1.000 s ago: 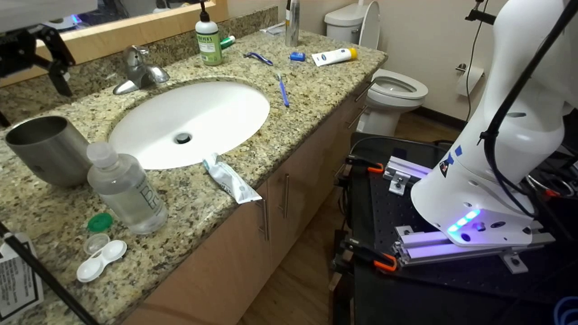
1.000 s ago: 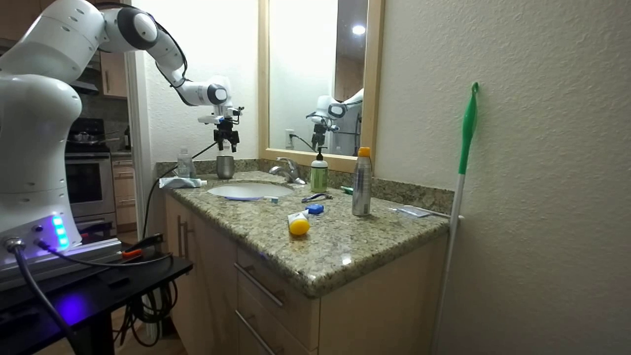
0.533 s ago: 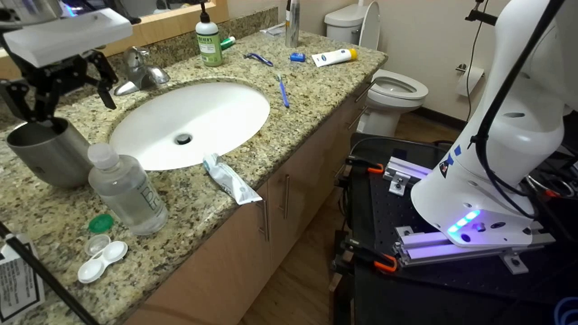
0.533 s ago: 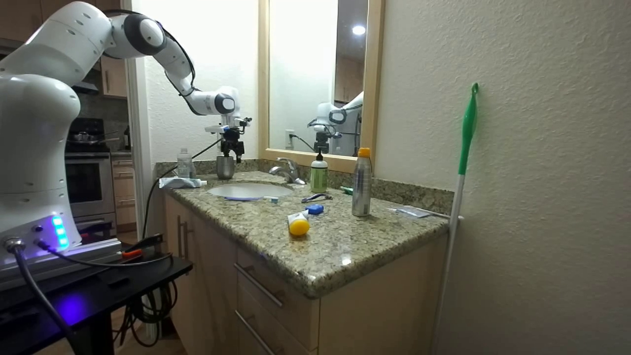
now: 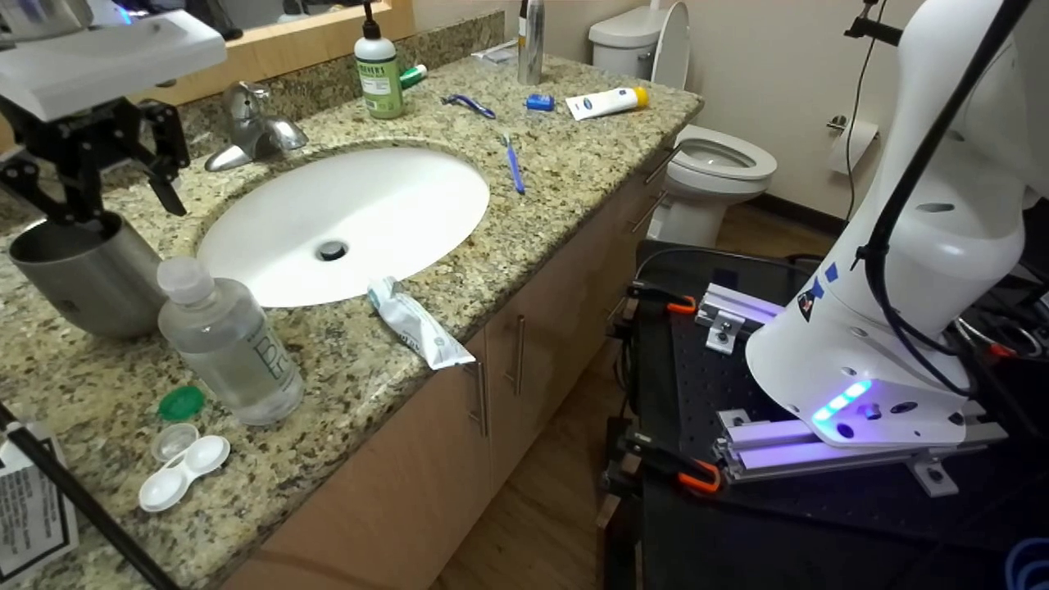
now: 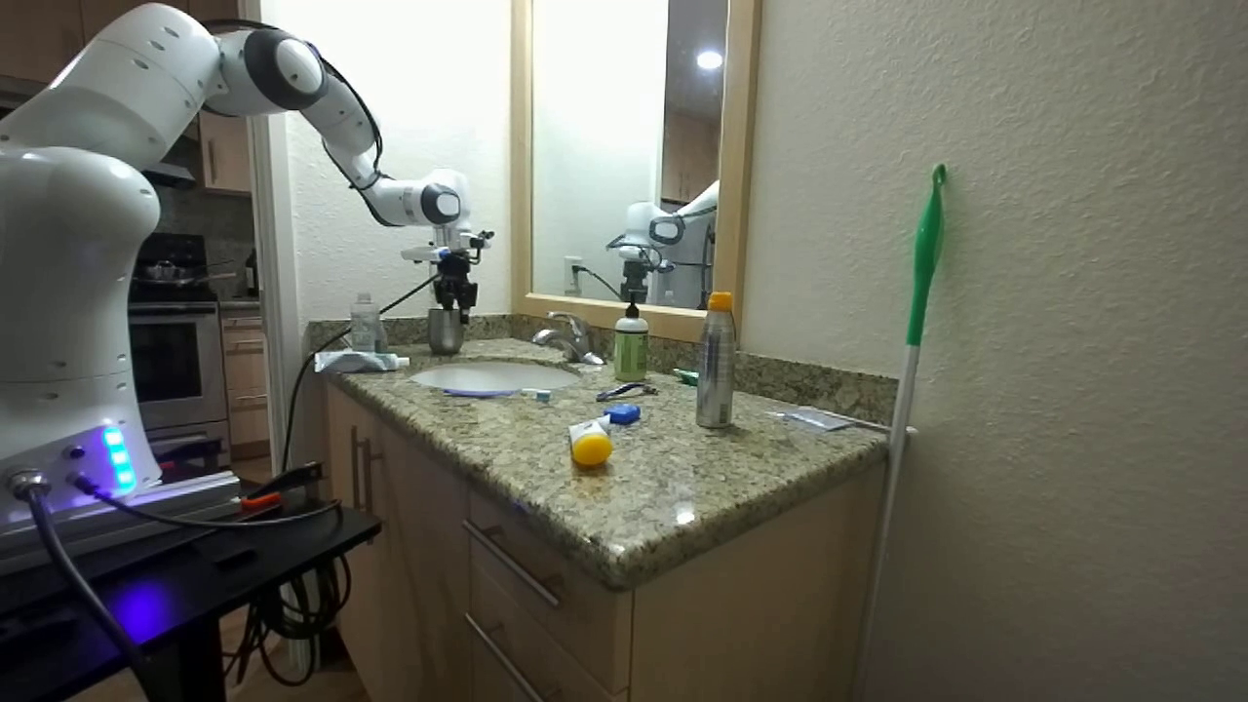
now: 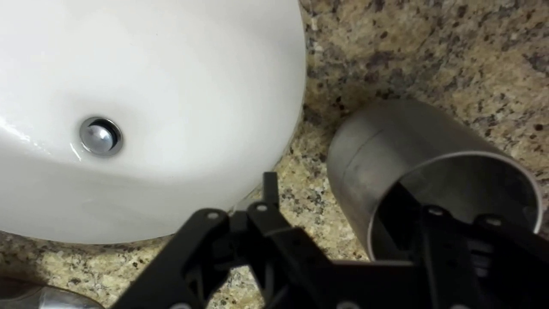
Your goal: Put the silver cup on the left side of the faucet
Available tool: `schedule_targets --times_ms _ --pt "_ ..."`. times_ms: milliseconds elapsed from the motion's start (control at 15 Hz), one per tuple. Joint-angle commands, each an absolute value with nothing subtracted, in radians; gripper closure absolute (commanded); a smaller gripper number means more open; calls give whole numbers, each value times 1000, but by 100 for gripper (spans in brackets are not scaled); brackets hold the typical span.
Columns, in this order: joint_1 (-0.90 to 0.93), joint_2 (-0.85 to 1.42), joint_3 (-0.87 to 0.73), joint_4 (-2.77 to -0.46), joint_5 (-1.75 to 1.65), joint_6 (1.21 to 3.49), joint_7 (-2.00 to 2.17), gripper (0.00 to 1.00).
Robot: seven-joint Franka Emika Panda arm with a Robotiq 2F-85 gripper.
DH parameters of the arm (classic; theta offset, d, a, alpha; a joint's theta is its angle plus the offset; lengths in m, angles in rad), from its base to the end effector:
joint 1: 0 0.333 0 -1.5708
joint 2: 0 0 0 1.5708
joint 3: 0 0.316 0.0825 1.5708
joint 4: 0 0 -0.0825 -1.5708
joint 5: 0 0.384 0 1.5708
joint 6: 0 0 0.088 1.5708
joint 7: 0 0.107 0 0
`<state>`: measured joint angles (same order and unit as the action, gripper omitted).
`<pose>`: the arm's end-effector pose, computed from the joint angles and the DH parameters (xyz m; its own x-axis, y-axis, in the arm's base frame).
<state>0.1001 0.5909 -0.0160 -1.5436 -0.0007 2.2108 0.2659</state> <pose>0.7065 0.0613 0.3141 0.9812 -0.1773 0.0761 -0.1770 -0.9842 -0.0109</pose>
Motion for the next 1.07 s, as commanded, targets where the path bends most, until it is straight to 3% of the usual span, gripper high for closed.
schedule_targets --times_ms 0,267,667,1000 --pt "97 610 -14 -1518 -2 2199 251 69" --pt "97 610 -13 -1514 -1 2196 250 98" --pt "95 610 19 -1389 19 2145 203 98" --pt "92 656 -16 -1171 -9 1761 264 98"
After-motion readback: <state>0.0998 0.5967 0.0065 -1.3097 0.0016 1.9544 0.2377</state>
